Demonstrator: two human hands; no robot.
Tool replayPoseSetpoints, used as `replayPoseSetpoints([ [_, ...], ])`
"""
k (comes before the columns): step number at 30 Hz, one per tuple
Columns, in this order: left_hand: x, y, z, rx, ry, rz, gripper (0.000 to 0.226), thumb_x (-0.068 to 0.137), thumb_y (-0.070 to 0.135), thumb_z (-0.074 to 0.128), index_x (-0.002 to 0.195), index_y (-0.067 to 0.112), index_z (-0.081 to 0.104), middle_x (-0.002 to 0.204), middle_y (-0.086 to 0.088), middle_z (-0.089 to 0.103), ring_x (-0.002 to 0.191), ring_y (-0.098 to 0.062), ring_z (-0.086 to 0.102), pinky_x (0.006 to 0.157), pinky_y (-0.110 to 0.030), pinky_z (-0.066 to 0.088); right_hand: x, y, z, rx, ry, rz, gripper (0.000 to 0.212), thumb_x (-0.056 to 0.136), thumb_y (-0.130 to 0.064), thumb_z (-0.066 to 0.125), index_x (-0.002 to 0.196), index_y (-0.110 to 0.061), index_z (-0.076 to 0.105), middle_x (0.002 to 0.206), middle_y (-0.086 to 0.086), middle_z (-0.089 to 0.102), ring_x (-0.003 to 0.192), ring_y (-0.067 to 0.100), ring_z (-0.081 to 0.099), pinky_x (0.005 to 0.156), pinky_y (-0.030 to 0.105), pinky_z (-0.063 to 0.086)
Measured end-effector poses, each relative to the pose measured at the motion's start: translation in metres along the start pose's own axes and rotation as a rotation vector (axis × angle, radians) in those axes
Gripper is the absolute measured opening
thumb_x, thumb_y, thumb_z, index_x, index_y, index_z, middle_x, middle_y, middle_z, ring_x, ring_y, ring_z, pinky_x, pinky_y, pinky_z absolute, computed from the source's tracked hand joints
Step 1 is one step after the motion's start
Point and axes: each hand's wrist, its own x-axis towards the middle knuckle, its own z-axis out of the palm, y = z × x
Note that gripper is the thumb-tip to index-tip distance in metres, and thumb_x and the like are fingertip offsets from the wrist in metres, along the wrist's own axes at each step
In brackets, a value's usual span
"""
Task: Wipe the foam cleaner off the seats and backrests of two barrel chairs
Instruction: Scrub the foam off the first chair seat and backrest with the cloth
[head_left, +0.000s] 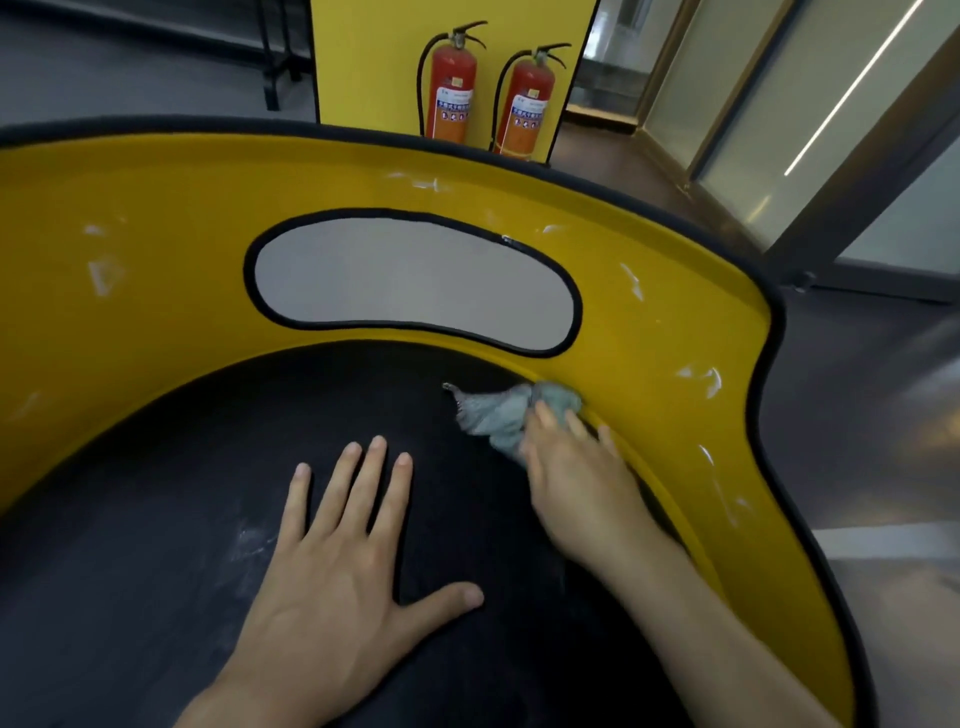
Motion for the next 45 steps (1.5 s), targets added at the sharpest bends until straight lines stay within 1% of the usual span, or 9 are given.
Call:
replayPoseSetpoints([
  [7, -0.002, 0.0, -0.003, -0.023, -0.035, -0.007, 0.111, 0.083, 0.095, 0.028, 0.157, 0.012, 0.035, 0.165, -0.01, 0.028, 0.154, -0.029, 0.023, 0.119, -0.055, 0.012, -0.037, -0.002, 0.009, -0.02, 0.043, 0.044, 0.047, 0.106, -0.032, 0.03, 0.15, -0.019, 0.041, 0.155, -0.001, 0.043, 0.139, 0.022, 0.043, 0.118, 0.046, 0.032],
  [10, -0.002, 0.0, -0.002, -0.027, -0.033, -0.001, 0.113, 0.081, 0.095, 0.031, 0.156, 0.011, 0.038, 0.164, -0.012, 0.031, 0.153, -0.03, 0.025, 0.118, -0.056, 0.015, -0.091, -0.01, 0.006, -0.023, -0.055, 0.002, 0.055, 0.101, -0.035, 0.027, 0.131, -0.012, 0.066, 0.135, 0.002, 0.064, 0.119, 0.027, 0.065, 0.1, 0.049, 0.051],
  [15, -0.001, 0.0, 0.0, -0.014, -0.018, -0.004, 0.113, 0.08, 0.096, 0.031, 0.155, 0.011, 0.039, 0.163, -0.011, 0.032, 0.152, -0.028, 0.027, 0.118, -0.055, 0.015, -0.025, -0.001, 0.001, 0.023, -0.049, -0.001, 0.053, 0.109, -0.032, 0.025, 0.16, -0.018, 0.017, 0.167, -0.003, 0.015, 0.153, 0.023, 0.016, 0.124, 0.046, 0.016],
  [19, -0.001, 0.0, 0.0, -0.013, -0.017, -0.009, 0.111, 0.082, 0.095, 0.031, 0.157, 0.013, 0.035, 0.164, -0.01, 0.03, 0.153, -0.027, 0.025, 0.118, -0.054, 0.013, 0.033, 0.001, 0.001, 0.093, 0.039, 0.075, 0.047, 0.109, -0.031, 0.025, 0.153, -0.017, 0.036, 0.16, 0.001, 0.036, 0.144, 0.023, 0.036, 0.12, 0.048, 0.023],
  [26, -0.001, -0.001, -0.002, -0.02, -0.054, -0.009, 0.112, 0.081, 0.095, 0.031, 0.158, 0.013, 0.034, 0.165, -0.01, 0.027, 0.155, -0.027, 0.022, 0.119, -0.055, 0.013, -0.078, -0.011, 0.006, 0.045, -0.007, 0.001, 0.051, 0.1, -0.033, 0.035, 0.143, -0.014, 0.055, 0.147, 0.001, 0.053, 0.133, 0.028, 0.054, 0.11, 0.052, 0.042],
  [30, -0.002, -0.001, -0.003, -0.018, -0.051, -0.005, 0.111, 0.082, 0.095, 0.029, 0.159, 0.014, 0.03, 0.167, -0.008, 0.024, 0.155, -0.026, 0.019, 0.12, -0.054, 0.01, -0.021, 0.01, 0.002, 0.059, -0.026, 0.019, 0.052, 0.109, -0.032, 0.025, 0.159, -0.019, 0.02, 0.166, -0.002, 0.02, 0.152, 0.021, 0.02, 0.124, 0.045, 0.017],
  [34, -0.002, 0.0, -0.003, -0.013, -0.047, -0.015, 0.112, 0.082, 0.095, 0.026, 0.16, 0.016, 0.027, 0.168, -0.007, 0.021, 0.157, -0.024, 0.014, 0.122, -0.053, 0.008, 0.025, 0.015, 0.003, 0.046, 0.046, 0.071, 0.046, 0.109, -0.031, 0.026, 0.152, -0.015, 0.035, 0.159, 0.003, 0.037, 0.14, 0.024, 0.039, 0.117, 0.045, 0.025],
  [41, -0.002, -0.001, -0.004, -0.019, -0.08, -0.013, 0.112, 0.082, 0.095, 0.031, 0.159, 0.014, 0.032, 0.166, -0.009, 0.026, 0.155, -0.027, 0.021, 0.12, -0.055, 0.013, -0.084, 0.001, 0.011, -0.003, 0.005, 0.016, 0.05, 0.096, -0.032, 0.038, 0.132, -0.01, 0.065, 0.135, 0.006, 0.064, 0.12, 0.031, 0.064, 0.102, 0.051, 0.05],
  [45, -0.001, -0.001, -0.003, -0.006, -0.061, -0.006, 0.111, 0.082, 0.095, 0.031, 0.157, 0.013, 0.037, 0.164, -0.01, 0.031, 0.152, -0.028, 0.027, 0.118, -0.054, 0.015, -0.019, 0.009, -0.002, 0.031, -0.012, 0.048, 0.048, 0.108, -0.03, 0.028, 0.154, -0.014, 0.033, 0.159, 0.003, 0.035, 0.143, 0.026, 0.036, 0.117, 0.043, 0.029],
])
